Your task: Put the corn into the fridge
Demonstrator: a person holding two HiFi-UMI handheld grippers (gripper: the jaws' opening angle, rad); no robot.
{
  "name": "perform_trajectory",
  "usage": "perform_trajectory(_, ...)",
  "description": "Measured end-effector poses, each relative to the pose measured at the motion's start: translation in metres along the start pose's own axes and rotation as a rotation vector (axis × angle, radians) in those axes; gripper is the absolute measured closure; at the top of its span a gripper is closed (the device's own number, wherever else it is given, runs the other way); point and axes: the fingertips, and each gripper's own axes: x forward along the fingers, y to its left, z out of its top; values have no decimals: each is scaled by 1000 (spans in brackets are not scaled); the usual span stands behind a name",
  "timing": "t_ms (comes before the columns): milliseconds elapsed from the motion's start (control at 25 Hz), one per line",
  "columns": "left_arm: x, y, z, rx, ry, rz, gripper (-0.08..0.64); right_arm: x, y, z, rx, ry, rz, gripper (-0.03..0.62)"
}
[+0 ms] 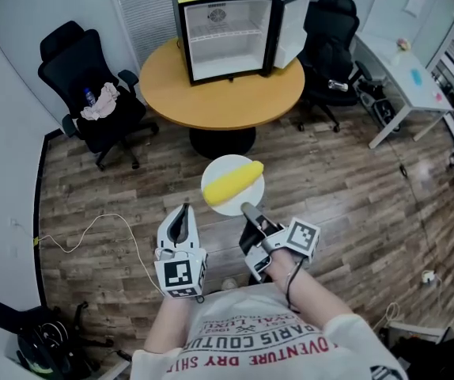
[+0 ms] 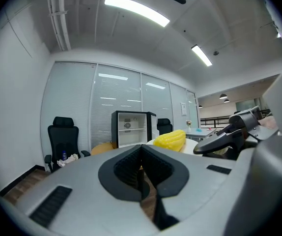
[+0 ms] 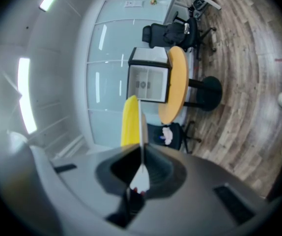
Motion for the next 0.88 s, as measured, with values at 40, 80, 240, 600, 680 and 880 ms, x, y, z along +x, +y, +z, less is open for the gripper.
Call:
perform_trajectory(40,6,1,0,-4,0,5,526,5,0,4,1,7,4,552)
perform_trajectory(80,11,2,0,-10,0,11,526,10,-1,9,2,15,7,552)
perform_trajectory(240,45,3,0,-22,8,55,526,34,-6,39,9,58,12,552)
perform_trajectory(600,128,-20,11,34,-18,138,526,78,-7,121,-2,156,36,552)
perform_trajectory(680,164,-36,15,22,-8,151,526,87,-8,161,-3,171,31,552)
perform_trajectory(880,234,-68,22,4,-11,152,526,101,-8,238,-30,192,37,552)
